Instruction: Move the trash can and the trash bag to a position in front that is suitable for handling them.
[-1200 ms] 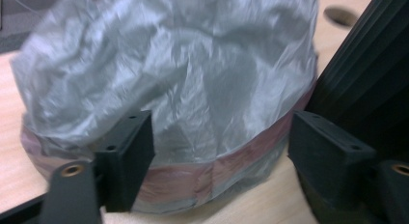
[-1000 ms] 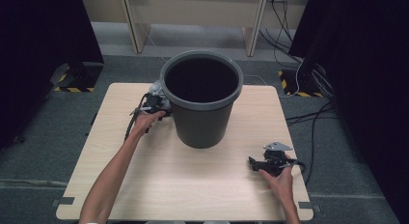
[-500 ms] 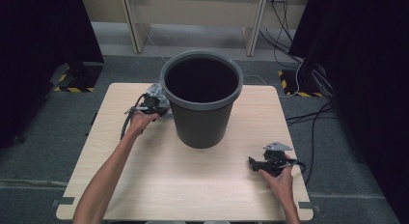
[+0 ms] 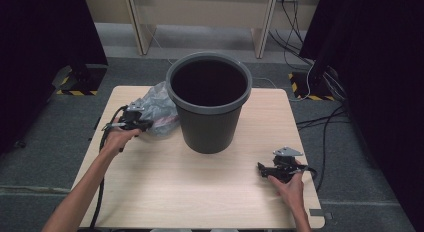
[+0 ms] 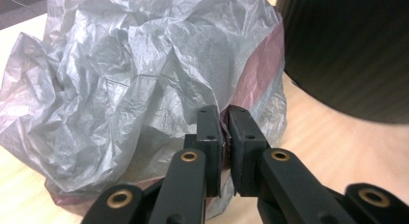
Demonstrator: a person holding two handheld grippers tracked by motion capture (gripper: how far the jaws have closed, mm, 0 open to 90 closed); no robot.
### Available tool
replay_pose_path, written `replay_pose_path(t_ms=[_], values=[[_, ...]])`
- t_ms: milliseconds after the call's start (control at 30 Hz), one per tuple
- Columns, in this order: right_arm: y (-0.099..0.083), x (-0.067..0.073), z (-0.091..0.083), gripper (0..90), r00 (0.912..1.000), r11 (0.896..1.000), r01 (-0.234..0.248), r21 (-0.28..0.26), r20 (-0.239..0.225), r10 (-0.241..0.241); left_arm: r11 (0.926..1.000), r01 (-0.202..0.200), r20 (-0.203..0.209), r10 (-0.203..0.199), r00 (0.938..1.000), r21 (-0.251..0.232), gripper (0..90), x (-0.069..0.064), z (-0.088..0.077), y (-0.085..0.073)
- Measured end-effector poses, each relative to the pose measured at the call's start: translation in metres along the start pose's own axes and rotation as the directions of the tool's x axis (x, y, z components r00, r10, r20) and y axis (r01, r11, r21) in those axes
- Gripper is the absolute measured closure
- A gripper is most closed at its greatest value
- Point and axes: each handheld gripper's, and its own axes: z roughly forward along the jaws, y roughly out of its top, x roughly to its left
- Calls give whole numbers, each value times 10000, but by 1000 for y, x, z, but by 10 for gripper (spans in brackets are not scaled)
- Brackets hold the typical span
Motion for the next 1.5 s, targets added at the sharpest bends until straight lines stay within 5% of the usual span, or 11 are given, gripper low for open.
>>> replay_pose_path(t_ms=[400, 767, 1133, 1267, 1400, 1500], values=[[0, 0, 0, 148, 10000, 10000, 17, -25, 5, -17, 9979, -602, -166, 598, 9981, -222, 820, -17, -39, -16], [0, 1, 0, 148, 10000, 10000, 15, -24, 4, -15, 9984, -77, -172, 68, 9998, -554, 811, -10, -50, -44], [0, 1, 0, 148, 10000, 10000, -9, -5, -1, 9, 9964, 120, -232, -140, 9996, -841, 799, -16, -59, -65], [0, 2, 0, 148, 10000, 10000, -34, -15, 14, 34, 9823, 1008, -262, -1062, 9940, -1581, 691, -12, -55, -57], [0, 2, 0, 148, 10000, 10000, -11, -12, 11, 11, 9811, 1277, -601, -1376, 9887, -1457, 488, -11, -37, -49], [0, 2, 0, 148, 10000, 10000, -15, -16, 10, 15, 9859, 1199, -1043, -1322, 9857, -1168, 419, -11, -21, -47]])
